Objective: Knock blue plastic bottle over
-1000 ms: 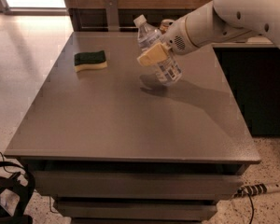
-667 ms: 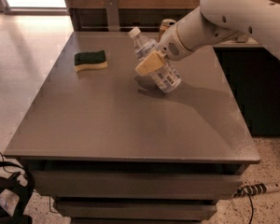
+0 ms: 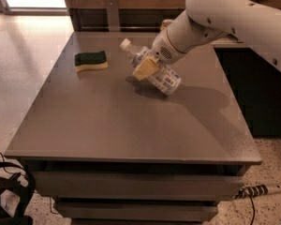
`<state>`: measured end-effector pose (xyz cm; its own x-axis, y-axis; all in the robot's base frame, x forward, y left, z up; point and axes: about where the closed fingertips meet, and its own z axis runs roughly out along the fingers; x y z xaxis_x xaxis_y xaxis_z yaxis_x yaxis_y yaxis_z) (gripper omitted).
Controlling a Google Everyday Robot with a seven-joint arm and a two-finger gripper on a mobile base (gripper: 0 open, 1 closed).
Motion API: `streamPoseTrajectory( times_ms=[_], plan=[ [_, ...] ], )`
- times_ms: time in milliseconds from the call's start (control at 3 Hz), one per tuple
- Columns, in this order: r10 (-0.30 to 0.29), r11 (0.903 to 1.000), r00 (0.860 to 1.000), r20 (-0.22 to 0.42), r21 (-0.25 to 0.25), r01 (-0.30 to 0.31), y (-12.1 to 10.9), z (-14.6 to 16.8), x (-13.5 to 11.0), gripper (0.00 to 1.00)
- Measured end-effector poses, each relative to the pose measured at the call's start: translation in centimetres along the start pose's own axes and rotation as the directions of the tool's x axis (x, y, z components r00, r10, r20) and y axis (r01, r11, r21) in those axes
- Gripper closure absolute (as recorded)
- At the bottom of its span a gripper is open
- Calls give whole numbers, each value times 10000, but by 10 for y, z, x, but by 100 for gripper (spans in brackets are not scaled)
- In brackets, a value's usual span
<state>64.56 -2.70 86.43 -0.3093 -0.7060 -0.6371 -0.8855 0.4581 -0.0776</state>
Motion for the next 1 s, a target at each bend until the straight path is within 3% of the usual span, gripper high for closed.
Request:
streamPoseTrajectory(
  times_ms=[1000],
  plan=[
    [-64, 10000, 10000, 5, -52, 64, 4, 1, -3, 7]
  ],
)
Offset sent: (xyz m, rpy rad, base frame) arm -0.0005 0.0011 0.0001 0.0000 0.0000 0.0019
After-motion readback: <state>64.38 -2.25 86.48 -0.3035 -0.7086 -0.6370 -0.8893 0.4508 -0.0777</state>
